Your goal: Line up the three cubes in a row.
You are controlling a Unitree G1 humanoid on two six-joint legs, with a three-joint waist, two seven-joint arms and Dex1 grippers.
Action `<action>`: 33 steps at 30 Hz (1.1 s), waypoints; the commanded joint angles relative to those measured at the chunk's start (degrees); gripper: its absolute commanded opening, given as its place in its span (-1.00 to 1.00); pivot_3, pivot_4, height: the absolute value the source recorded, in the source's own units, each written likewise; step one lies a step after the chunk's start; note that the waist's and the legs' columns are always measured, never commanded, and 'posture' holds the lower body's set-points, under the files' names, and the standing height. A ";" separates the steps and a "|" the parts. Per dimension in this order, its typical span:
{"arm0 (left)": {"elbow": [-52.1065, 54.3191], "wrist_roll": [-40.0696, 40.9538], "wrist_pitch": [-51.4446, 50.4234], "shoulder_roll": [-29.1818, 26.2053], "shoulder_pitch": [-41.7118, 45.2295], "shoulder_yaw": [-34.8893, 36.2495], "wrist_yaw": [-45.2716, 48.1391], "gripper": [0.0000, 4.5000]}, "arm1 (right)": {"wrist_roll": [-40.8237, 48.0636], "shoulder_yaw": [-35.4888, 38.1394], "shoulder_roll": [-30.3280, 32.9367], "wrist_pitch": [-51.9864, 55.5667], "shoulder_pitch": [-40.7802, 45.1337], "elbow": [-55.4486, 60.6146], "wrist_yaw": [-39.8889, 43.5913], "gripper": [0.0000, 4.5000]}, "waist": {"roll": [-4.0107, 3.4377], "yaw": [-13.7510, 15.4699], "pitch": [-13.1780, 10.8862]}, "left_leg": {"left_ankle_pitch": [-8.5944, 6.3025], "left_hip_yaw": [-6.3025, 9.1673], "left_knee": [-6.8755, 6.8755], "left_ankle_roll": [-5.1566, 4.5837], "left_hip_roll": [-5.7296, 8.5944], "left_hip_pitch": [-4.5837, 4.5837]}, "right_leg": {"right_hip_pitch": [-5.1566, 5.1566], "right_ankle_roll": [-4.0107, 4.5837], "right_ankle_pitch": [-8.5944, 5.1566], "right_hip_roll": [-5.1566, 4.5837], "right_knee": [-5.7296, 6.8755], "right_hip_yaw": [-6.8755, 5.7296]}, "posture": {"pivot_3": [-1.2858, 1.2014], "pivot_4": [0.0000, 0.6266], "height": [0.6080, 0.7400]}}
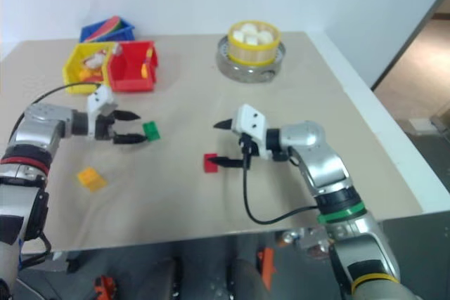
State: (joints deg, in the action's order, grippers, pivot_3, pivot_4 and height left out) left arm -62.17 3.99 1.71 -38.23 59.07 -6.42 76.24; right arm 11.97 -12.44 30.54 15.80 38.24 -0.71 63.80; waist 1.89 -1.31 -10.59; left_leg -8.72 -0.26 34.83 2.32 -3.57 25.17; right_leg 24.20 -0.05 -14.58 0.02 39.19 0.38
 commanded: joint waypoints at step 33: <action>26.25 -0.54 0.56 4.76 -7.40 -1.86 10.03 -0.41 | 10.81 5.15 1.90 11.12 -1.19 8.11 -1.34 1.00 | -0.02 -0.09 0.00 | 0.00 -0.03 0.12 0.01 0.00 -0.02 | -0.06 -0.04 0.04 -0.04 0.08 0.10 | 0.03 -0.52 1.00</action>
State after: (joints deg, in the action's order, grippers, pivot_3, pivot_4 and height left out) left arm -44.29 1.28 5.71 -33.79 53.82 -7.48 85.45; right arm 21.78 -9.65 31.63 27.11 36.71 4.90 62.53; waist 1.87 -1.40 -10.59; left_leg -8.72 -0.32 34.96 2.33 -3.57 25.13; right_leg 24.14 -0.10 -14.54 -0.02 39.29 0.52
